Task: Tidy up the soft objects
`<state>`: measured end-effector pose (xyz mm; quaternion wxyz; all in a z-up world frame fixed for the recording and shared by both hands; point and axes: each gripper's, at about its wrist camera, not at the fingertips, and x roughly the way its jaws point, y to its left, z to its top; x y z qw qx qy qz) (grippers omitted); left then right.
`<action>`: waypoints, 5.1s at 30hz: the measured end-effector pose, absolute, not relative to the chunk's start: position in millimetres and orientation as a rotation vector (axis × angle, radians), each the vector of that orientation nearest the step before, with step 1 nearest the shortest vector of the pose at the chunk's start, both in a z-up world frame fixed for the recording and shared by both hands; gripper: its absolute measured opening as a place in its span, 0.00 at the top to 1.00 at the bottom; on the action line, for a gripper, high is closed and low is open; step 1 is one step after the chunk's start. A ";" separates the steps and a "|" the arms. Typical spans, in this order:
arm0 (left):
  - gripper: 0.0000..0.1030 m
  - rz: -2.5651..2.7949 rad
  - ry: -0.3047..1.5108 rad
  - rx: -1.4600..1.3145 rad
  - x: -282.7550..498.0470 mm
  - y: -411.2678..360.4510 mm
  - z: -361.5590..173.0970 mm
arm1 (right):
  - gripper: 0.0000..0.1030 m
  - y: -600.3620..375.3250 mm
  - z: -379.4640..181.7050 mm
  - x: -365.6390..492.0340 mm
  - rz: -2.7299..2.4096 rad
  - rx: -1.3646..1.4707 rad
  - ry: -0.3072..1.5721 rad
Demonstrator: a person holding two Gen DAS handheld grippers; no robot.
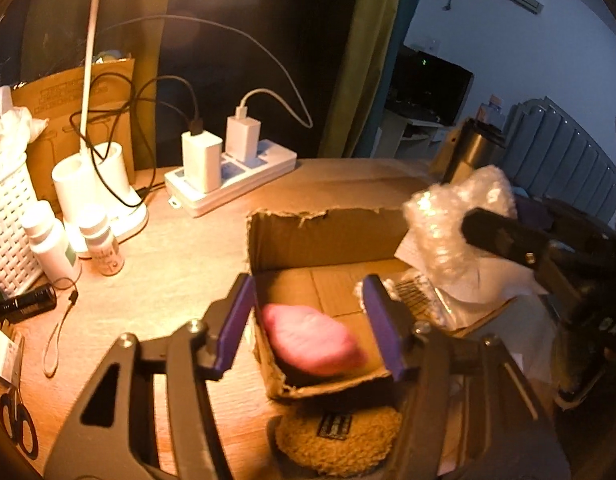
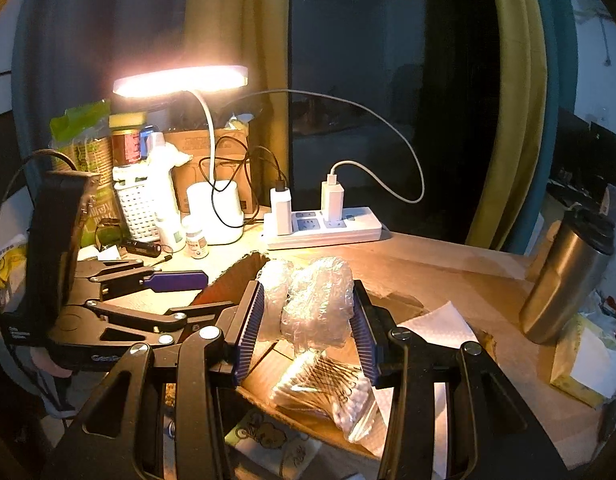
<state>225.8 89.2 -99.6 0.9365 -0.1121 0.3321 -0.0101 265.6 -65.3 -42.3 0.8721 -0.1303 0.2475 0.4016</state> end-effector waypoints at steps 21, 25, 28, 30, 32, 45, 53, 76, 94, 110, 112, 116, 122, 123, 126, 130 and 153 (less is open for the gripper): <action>0.42 0.160 0.604 -0.186 192.3 120.8 -90.2 | 0.56 5.7 -66.7 291.4 0.846 -0.313 0.623; 0.42 0.169 0.624 -0.215 194.0 130.8 -94.6 | 0.56 14.4 -75.2 298.7 0.848 -0.294 0.662; 0.42 0.167 0.633 -0.241 194.6 135.1 -96.3 | 0.55 18.1 -82.0 303.4 0.846 -0.282 0.694; 0.42 0.167 0.633 -0.245 194.2 135.8 -96.7 | 0.53 20.9 -86.8 305.8 0.838 -0.288 0.708; 0.42 0.167 0.633 -0.242 194.0 135.1 -96.6 | 0.51 22.5 -90.8 310.7 0.832 -0.286 0.738; 0.42 0.156 0.622 -0.219 192.0 128.9 -93.2 | 0.39 1.3 -72.8 302.1 0.791 -0.252 0.691; 0.41 0.122 0.595 -0.196 186.1 117.2 -87.3 | 0.39 -17.9 -57.0 277.8 0.763 -0.272 0.630; 0.30 0.053 0.586 -0.140 154.1 81.4 -102.6 | 0.39 -74.4 -57.4 219.8 0.717 -0.253 0.601; 0.26 -0.028 0.687 -0.150 163.3 65.8 -126.5 | 0.34 -98.6 -90.3 214.1 0.685 -0.208 0.691; 0.23 -0.045 0.799 -0.170 175.5 65.3 -143.7 | 0.18 -93.3 -123.7 234.6 0.714 -0.167 0.842; 0.23 -0.037 0.820 -0.183 177.0 67.8 -146.8 | 0.18 -91.1 -123.9 234.5 0.715 -0.168 0.844; 0.24 -0.010 0.808 -0.184 174.9 70.0 -145.7 | 0.18 -86.0 -123.1 233.0 0.713 -0.193 0.836; 0.28 -0.004 0.807 -0.198 173.4 73.5 -145.8 | 0.18 -79.4 -126.6 233.1 0.721 -0.235 0.846; 0.32 -0.004 0.808 -0.204 173.5 74.6 -146.1 | 0.18 -77.4 -127.1 232.7 0.721 -0.246 0.844; 0.37 -0.012 0.811 -0.214 173.4 76.6 -146.5 | 0.18 -73.3 -129.8 232.9 0.722 -0.265 0.839; 0.41 -0.020 0.811 -0.210 172.5 75.9 -146.1 | 0.26 -71.2 -131.7 230.5 0.715 -0.295 0.825; 0.45 -0.094 0.722 -0.265 156.7 84.2 -124.8 | 0.27 -95.3 -94.4 215.4 0.716 -0.281 0.715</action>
